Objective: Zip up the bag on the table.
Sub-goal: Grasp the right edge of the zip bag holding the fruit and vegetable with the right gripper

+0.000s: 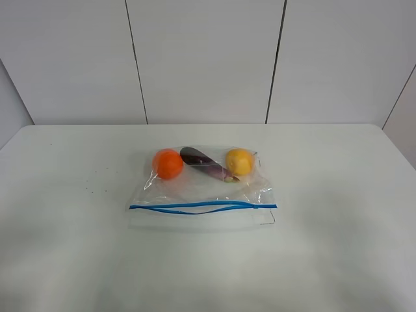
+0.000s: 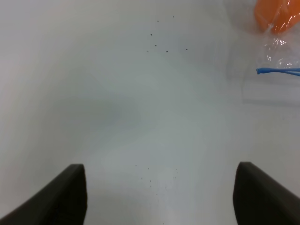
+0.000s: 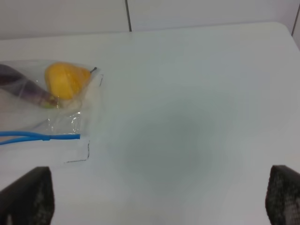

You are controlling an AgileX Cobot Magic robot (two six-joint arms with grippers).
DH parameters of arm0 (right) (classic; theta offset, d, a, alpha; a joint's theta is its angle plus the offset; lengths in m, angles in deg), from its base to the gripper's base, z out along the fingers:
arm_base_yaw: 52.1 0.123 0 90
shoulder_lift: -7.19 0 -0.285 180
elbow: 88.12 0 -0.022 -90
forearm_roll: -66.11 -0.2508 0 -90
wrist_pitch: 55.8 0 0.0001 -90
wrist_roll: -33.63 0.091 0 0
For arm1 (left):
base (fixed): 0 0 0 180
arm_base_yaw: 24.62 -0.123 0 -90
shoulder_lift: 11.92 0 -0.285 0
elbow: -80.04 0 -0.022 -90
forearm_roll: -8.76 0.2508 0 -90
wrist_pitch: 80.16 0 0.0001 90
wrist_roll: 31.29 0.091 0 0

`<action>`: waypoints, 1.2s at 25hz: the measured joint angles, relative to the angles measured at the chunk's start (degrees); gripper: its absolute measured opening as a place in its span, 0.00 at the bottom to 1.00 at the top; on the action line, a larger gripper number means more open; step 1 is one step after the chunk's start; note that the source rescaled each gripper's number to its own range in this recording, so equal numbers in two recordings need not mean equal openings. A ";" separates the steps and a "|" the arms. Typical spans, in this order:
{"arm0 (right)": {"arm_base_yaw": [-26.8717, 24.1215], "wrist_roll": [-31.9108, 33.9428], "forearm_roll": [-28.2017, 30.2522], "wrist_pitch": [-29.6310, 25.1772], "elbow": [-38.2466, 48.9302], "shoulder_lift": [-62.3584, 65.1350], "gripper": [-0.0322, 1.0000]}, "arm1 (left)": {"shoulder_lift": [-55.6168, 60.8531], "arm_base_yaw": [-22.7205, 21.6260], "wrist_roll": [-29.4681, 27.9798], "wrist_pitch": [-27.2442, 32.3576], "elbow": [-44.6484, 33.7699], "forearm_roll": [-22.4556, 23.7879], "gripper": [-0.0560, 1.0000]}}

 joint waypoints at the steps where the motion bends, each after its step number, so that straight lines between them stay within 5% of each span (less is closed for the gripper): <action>1: 0.00 0.00 0.00 0.00 0.00 0.00 1.00 | 0.00 0.00 0.00 0.00 0.00 0.00 1.00; 12: 0.00 0.00 -0.44 0.49 -1.86 -3.96 1.00 | 0.00 0.00 0.00 0.00 0.00 0.00 1.00; 30: 0.00 -0.69 -6.43 3.53 -25.46 -67.71 1.00 | 0.00 0.00 0.00 0.00 0.00 0.00 1.00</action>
